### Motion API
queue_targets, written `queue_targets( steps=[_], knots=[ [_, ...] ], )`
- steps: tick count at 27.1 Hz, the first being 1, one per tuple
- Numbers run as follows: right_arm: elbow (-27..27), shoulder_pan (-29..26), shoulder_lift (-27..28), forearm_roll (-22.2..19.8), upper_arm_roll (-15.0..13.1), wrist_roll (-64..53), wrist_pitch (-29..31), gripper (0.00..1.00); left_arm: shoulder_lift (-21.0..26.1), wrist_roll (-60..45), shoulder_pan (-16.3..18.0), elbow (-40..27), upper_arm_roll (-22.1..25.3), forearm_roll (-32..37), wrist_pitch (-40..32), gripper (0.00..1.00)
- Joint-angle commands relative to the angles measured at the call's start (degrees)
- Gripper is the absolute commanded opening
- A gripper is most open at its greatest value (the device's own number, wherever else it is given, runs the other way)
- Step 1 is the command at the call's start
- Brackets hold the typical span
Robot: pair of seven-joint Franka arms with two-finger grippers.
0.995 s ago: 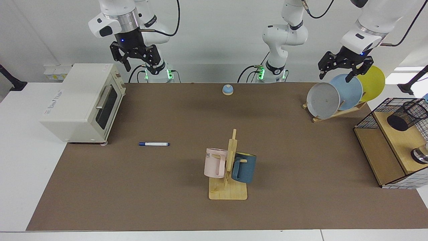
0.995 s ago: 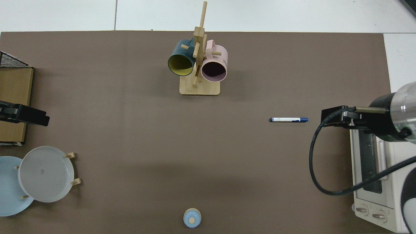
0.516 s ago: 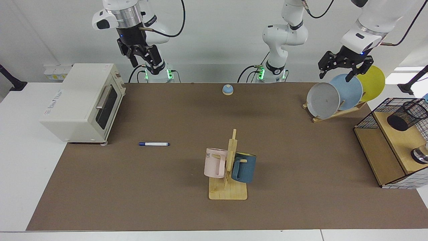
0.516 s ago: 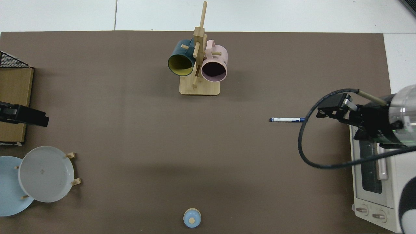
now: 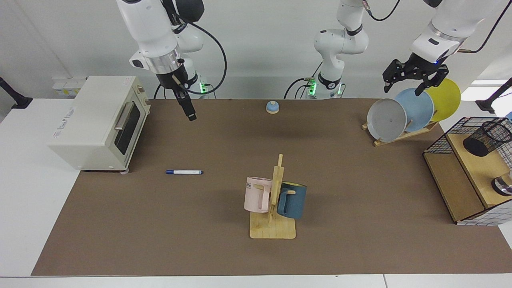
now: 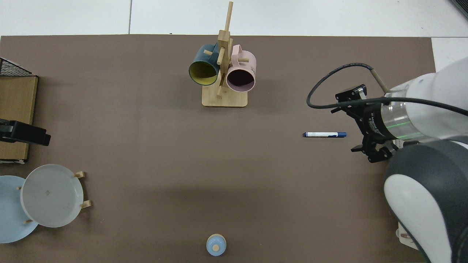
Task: Put markers into pen holder
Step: 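Move the right gripper over the white marker, then lower the right gripper and close it on the white marker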
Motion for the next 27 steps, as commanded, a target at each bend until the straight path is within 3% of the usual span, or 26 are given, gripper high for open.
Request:
queue_targets(
  steps=[1, 9, 21, 27],
  knots=[
    [-0.15, 0.07, 4.56, 0.39, -0.05, 5.83, 3.32, 1.0, -2.57, -0.23, -0.05, -3.22, 0.05, 0.59, -0.11, 1.0],
    [-2.08, -1.42, 10.45, -0.67, -0.31, 5.92, 8.41, 1.0, -3.89, -0.41, -0.14, -5.24, 0.05, 0.51, -0.02, 1.0],
    [-19.65, -6.43, 7.73, -0.67, -0.22, 4.87, 24.84, 1.0, -4.86, -0.41, -0.67, -7.17, -0.74, 0.15, 0.42, 1.0],
    [-24.75, -7.66, 7.64, -0.75, -0.22, 3.73, 31.09, 1.0, -4.86, -0.41, -0.93, -7.17, -1.01, 0.07, 0.6, 1.0]
  ],
)
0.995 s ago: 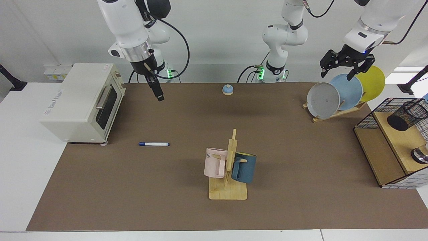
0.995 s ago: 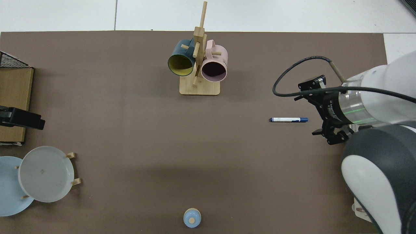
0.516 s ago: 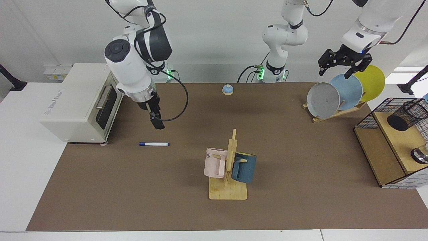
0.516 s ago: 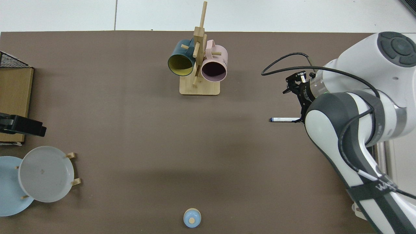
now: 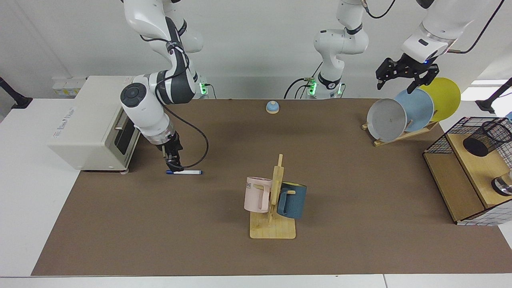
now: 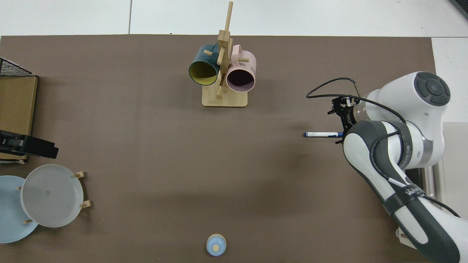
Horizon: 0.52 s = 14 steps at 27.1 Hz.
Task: Put markers into pen holder
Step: 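Lower the right gripper and close it on the white marker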
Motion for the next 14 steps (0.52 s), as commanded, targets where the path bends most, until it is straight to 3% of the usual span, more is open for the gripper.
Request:
queue_targets(
  steps=[1, 14],
  knots=[
    [-6.88, -1.69, -2.79, -0.41, 0.8, -1.94, 5.99, 1.0, -1.77, -0.41, -0.84, -2.17, 0.08, 0.11, 0.64, 1.0],
    [-12.51, -3.27, -0.06, -0.41, 0.88, -3.89, 17.68, 1.0, -2.82, 0.12, -0.75, -3.75, 0.08, 0.11, 0.99, 1.0]
  ],
)
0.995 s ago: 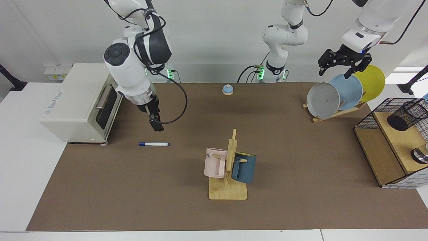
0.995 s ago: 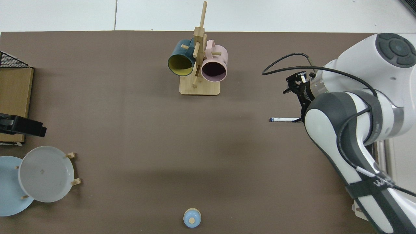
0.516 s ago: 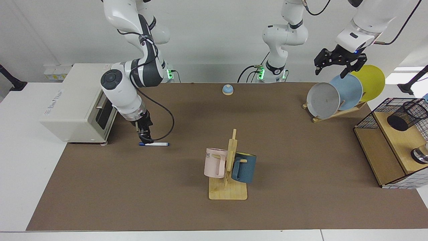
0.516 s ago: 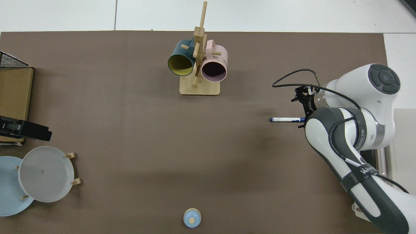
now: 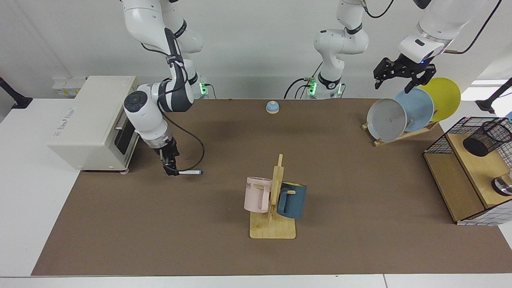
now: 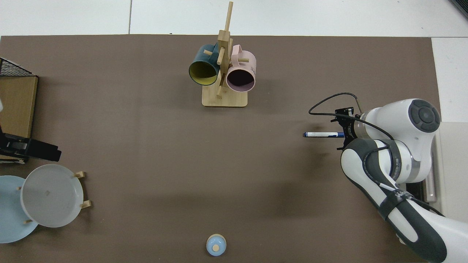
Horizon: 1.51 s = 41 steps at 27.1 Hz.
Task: Put markers into pen holder
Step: 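Lower the right gripper and close it on the white marker, then lift the marker with the right gripper and carry it toward the middle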
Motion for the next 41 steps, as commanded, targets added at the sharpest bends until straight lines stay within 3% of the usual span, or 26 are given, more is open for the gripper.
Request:
queue_targets(
  steps=[1, 23, 25, 26, 28, 30, 31, 41],
  knots=[
    [-2.74, -1.11, 0.7, -0.28, 0.83, -1.2, 5.4, 1.0, -2.08, -0.02, -0.72, -2.62, 0.38, 0.12, 0.88, 1.0],
    [-2.65, -1.29, 5.1, -0.28, 0.83, -2.25, 9.89, 0.96, -3.49, -0.02, -0.81, -4.73, 0.11, 0.03, 1.06, 1.0],
    [-2.57, -1.29, 5.1, -0.28, 0.83, -2.17, 9.8, 0.87, -3.58, -0.02, -0.81, -4.73, 0.11, 0.03, 1.06, 1.0],
    [-2.48, -1.29, 5.28, -0.28, 0.83, -2.25, 9.8, 0.76, -3.58, -0.1, -0.81, -4.73, 0.11, 0.03, 0.97, 1.0],
    [-2.3, -1.64, 5.45, -0.28, 0.92, -2.34, 9.8, 0.44, -3.58, -0.1, -0.81, -4.73, 0.11, 0.03, 0.97, 1.0],
    [-2.13, -1.73, 5.54, -0.28, 0.83, -2.34, 9.8, 0.28, -3.58, -0.1, -0.81, -4.81, 0.03, 0.03, 0.97, 1.0],
    [-1.95, -1.73, 5.54, -0.28, 0.83, -2.34, 9.8, 0.24, -3.58, -0.1, -0.81, -4.81, 0.11, 0.03, 0.97, 1.0],
    [-0.9, -1.64, 5.98, -0.28, 0.83, -2.43, 9.27, 0.11, -3.75, -0.19, -0.81, -5.08, 0.11, 0.03, 0.88, 1.0]
  ],
)
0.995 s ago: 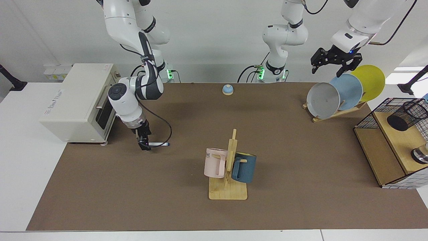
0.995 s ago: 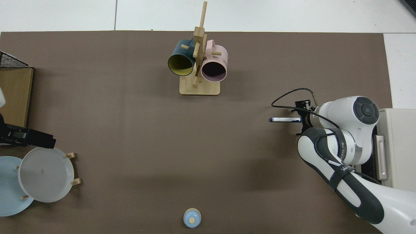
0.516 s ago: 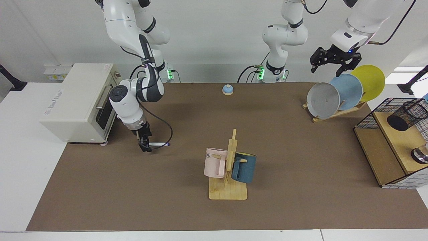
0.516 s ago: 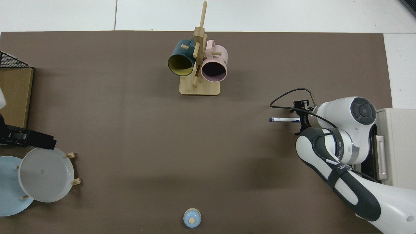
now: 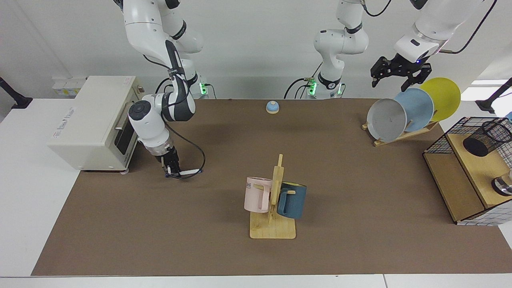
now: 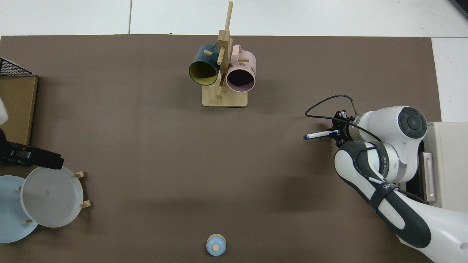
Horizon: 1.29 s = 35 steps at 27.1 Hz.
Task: Put markers into pen holder
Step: 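Lift the marker with the right gripper and carry it toward the middle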
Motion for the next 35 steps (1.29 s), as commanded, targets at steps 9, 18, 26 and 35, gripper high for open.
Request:
queue_targets(
  steps=[9, 18, 26, 35],
  knots=[
    [3.04, -1.59, 1.0, -0.19, 0.77, -1.4, -2.21, 0.0, -1.73, -0.38, -0.79, -1.91, 0.41, -0.04, 0.84, 1.0],
    [8.58, -0.89, -4.53, 0.07, 0.77, -1.22, -15.47, 0.0, -1.64, -0.29, -0.7, -1.73, 0.41, -0.04, 0.84, 1.0],
    [11.48, 0.16, -11.83, 0.95, 0.86, -0.61, -27.08, 0.0, -1.47, -0.9, -0.7, -1.38, 0.41, -0.04, 0.84, 1.0],
    [17.98, 6.48, -20.26, 1.04, 0.86, 9.05, -43.16, 0.0, -1.73, -0.9, -0.7, -1.38, -0.99, -0.04, -1.54, 1.0]
  ],
)
